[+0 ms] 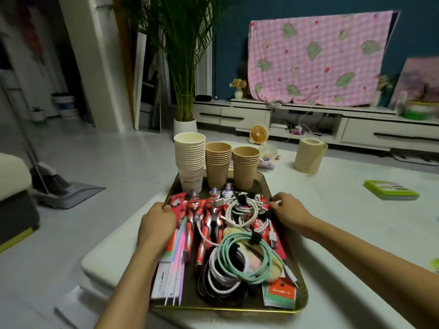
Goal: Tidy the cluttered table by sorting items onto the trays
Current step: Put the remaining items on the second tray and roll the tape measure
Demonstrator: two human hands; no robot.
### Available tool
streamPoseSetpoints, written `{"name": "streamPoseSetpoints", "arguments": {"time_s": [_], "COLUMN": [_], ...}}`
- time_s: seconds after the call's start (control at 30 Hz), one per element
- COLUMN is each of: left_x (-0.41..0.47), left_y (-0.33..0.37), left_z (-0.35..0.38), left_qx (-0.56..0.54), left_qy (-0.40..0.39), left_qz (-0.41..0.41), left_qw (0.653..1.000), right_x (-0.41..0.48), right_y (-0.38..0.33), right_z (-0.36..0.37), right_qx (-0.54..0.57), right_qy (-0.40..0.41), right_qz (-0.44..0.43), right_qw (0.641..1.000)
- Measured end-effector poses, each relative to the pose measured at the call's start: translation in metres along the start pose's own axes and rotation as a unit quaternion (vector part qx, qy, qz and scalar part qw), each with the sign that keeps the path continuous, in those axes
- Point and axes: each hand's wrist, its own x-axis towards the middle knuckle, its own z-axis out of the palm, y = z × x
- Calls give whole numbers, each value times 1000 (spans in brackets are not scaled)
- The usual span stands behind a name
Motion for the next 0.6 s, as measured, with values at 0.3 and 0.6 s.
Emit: {"name": "streamPoseSetpoints", "arguments": {"time_s": [0.3,0.6], "left_x": [-33,-88], "left_y": [27,82], "left_z": [22,72], "left_qx": [-14,6], "left_qy": [-63,-123], "left_qz": [31,104], "left_qw": [997,987], "right_x": [-23,-56], "right_y": [45,120], "right_z": [-36,-116], "right_qx": [-20,-20], "right_qy": [3,-99], "right_qz": [10,141], "right_qw": [1000,985]}}
